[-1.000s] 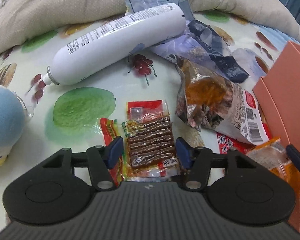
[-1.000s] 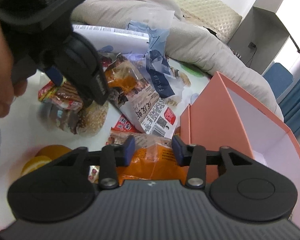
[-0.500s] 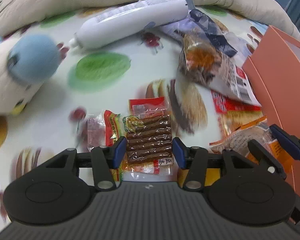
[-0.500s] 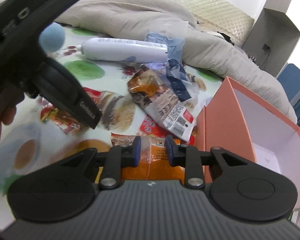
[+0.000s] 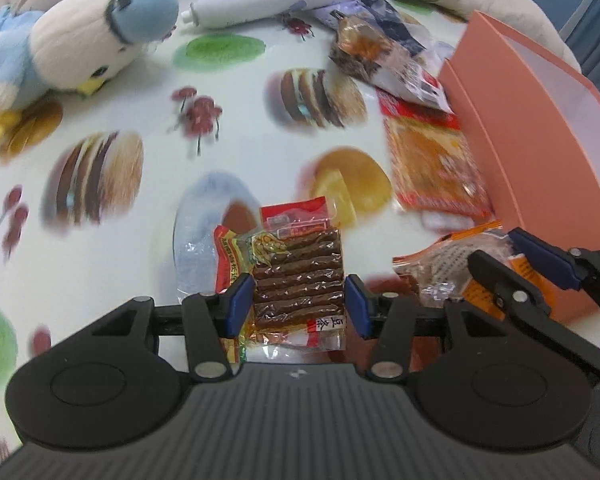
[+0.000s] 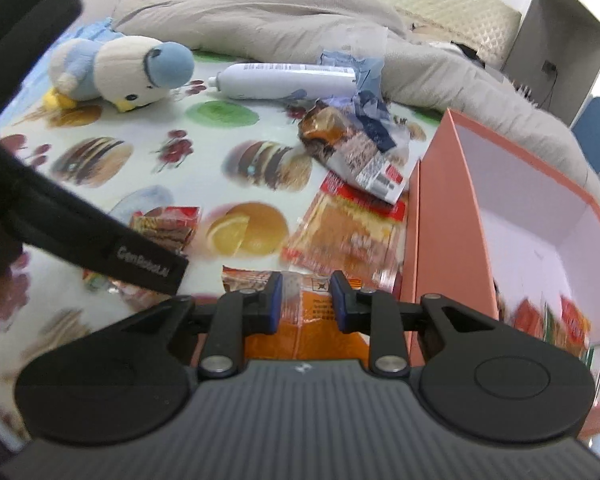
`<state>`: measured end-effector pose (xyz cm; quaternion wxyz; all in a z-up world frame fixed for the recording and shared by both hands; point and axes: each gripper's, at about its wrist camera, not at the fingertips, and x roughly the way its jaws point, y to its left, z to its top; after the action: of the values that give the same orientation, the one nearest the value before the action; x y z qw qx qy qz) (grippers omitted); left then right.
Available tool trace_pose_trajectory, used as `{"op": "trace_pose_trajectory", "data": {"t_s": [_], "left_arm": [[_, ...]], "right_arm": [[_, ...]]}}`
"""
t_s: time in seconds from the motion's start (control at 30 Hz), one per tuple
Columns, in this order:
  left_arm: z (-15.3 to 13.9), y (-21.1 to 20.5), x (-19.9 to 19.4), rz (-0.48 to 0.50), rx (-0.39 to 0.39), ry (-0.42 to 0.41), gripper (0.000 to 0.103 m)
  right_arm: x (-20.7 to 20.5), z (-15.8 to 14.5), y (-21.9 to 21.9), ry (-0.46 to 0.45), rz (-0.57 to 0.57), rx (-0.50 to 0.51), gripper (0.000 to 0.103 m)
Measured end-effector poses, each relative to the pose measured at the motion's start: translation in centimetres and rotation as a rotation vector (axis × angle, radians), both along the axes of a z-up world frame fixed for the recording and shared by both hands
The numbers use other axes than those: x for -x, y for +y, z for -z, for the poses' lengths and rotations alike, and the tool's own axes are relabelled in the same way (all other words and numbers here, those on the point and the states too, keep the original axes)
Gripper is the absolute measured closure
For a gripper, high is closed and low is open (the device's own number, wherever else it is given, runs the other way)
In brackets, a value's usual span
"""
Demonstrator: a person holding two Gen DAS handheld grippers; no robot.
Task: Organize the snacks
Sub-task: 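Close the left tool on the sausage-stick pack while the right tool closes on the orange pack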
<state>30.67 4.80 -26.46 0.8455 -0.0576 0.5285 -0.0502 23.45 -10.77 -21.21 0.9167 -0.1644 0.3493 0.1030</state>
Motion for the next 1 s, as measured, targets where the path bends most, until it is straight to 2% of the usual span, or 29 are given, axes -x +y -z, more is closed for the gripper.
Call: {"op": "trace_pose_trajectory", "data": {"t_s": [0.17, 0.27, 0.43, 0.53, 0.6, 0.67, 0.73, 1.0], "left_arm": [[-0.6, -0.3, 4.4, -0.024, 0.012, -0.003, 0.047], [-0.8, -0.3, 7.1, -0.033, -0.005, -0.008, 0.047], [-0.5, 0.0, 10.5, -0.064, 0.020, 0.008, 0.047], [-0.4, -0.4, 11.5, -0.059, 0.017, 0.012, 0.047], [-0.5, -0.7, 11.8, -0.056, 0.019, 0.008, 0.047], [-0.7, -0.9, 11.8, -0.055, 0.029, 0.005, 0.047], [-0.8, -1.1, 11.9, -0.053, 0.031, 0.000, 0.047], [-1.3, -1.4, 11.9, -0.045, 0.028, -0.015, 0.047]], "right_arm": [[2.9, -0.5, -1.9, 0.026, 0.006, -0.076, 0.074], [4.7, 0.1, -2.5, 0.046, 0.008, -0.092, 0.074], [6.3, 1.2, -2.9, 0.076, -0.010, -0.140, 0.072], [6.3, 1.1, -3.2, 0.086, -0.025, -0.166, 0.065], [6.1, 1.0, -3.6, 0.110, -0.017, -0.183, 0.057], [6.3, 0.9, -3.9, 0.114, -0.019, -0.186, 0.045], [6.5, 1.0, -4.2, 0.115, -0.021, -0.185, 0.044], [5.9, 2.4, -4.8, 0.225, 0.003, -0.214, 0.042]]}}
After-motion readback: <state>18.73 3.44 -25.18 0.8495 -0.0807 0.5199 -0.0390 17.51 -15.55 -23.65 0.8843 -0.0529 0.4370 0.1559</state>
